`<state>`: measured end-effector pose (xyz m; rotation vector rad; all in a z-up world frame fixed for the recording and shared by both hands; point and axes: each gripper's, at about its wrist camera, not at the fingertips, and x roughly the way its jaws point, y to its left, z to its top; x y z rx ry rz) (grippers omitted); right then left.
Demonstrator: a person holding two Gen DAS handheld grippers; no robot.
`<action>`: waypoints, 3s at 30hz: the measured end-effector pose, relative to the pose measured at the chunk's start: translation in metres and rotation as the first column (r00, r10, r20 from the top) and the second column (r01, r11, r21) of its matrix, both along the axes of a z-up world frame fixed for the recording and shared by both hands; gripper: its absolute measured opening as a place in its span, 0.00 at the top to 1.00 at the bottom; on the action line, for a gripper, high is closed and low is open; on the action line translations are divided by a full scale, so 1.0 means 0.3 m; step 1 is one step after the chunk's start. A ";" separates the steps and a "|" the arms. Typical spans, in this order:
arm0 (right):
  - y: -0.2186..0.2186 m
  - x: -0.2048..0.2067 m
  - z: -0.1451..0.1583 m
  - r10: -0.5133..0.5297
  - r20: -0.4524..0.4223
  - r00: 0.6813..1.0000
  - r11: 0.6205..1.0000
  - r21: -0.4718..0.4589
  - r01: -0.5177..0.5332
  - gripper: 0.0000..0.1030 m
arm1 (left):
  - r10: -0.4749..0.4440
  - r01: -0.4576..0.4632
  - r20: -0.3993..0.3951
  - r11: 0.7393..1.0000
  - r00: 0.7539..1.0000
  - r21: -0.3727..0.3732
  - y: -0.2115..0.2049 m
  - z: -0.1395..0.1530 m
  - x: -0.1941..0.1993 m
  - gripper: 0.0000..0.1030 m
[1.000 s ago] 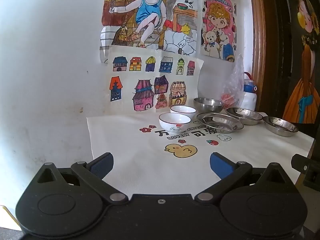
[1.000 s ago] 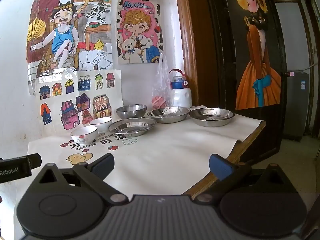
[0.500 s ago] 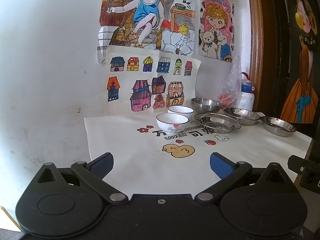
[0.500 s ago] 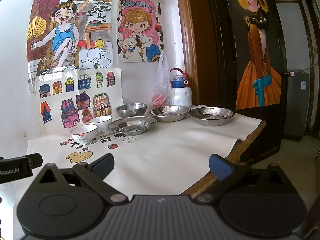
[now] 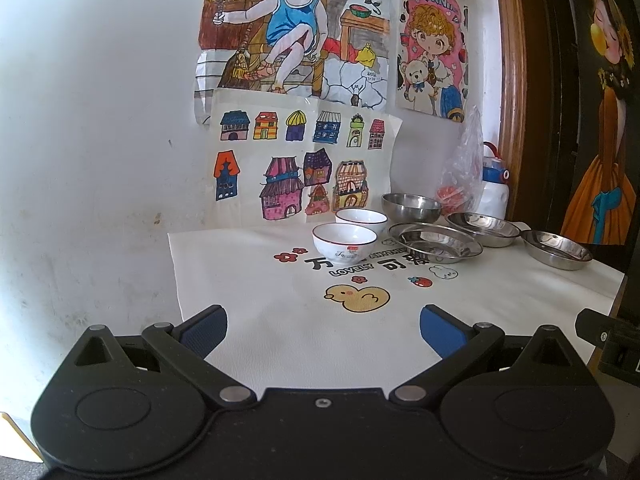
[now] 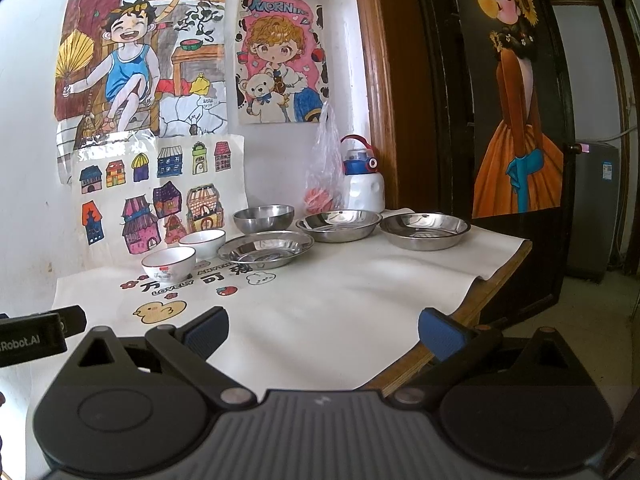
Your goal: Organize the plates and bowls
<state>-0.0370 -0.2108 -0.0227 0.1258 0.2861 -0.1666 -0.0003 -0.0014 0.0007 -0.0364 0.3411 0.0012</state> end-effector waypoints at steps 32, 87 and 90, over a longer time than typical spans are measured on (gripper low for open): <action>0.002 -0.005 -0.004 0.001 -0.004 1.000 1.000 -0.003 -0.001 0.00 | 0.000 0.000 -0.001 1.000 1.000 0.001 -0.002 -0.002 0.000 0.01; -0.138 0.480 0.003 0.059 -0.102 0.993 0.998 -0.018 -0.061 0.00 | -0.017 0.020 -0.146 1.000 0.989 0.016 0.011 0.054 0.455 0.01; -0.205 0.522 0.015 0.038 -0.091 0.995 0.999 -0.034 -0.041 0.00 | -0.049 0.054 -0.137 0.998 0.989 0.030 -0.037 0.079 0.506 0.01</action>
